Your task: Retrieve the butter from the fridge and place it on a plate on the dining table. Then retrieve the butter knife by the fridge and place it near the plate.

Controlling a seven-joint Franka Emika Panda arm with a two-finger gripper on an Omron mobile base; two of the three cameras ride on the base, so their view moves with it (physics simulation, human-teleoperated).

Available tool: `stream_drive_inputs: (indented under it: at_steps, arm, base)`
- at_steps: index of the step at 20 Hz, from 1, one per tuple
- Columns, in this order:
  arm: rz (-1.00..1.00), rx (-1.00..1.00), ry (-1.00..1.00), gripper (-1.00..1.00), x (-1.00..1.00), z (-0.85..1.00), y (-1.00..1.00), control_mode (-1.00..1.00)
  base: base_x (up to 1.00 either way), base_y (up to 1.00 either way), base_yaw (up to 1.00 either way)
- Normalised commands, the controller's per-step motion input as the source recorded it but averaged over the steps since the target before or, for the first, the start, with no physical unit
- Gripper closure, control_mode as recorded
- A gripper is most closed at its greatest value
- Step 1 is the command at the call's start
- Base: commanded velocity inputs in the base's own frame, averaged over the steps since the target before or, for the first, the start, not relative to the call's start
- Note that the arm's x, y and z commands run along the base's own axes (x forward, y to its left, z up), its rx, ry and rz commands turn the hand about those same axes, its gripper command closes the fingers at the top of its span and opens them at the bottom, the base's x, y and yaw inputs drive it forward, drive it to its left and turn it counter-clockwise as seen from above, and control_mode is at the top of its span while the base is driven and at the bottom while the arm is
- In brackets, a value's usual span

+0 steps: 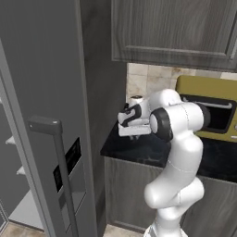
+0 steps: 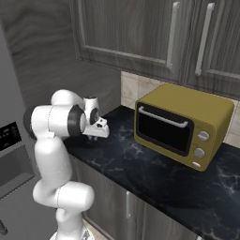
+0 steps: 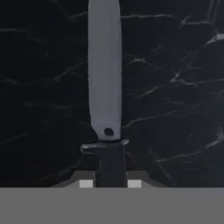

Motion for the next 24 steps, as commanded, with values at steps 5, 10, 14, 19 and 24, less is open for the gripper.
stream_drive_inputs:
  at_steps: [5,10,14,19,24]
  arm:
    - [0.0,0.06,0.0,1.0,-0.53,0.67,-0.04,-1.0]
    - [0.0,0.0,0.0,1.0,-0.78,0.77,0.0,-1.0]
    - [0.0,0.0,-0.03,1.0,-0.99,0.56,0.0,-1.0]
    - [0.0,0.0,-0.08,1.0,-1.0,0.66,-0.04,-1.0]
    - [-0.01,0.0,-0.13,1.0,-0.8,0.59,0.0,-1.0]
  base:
    - [0.0,0.0,0.0]
    - [0.0,0.0,0.0]
    - [0.0,0.0,0.0]
    - [0.0,0.0,0.0]
    - [0.0,0.0,0.0]
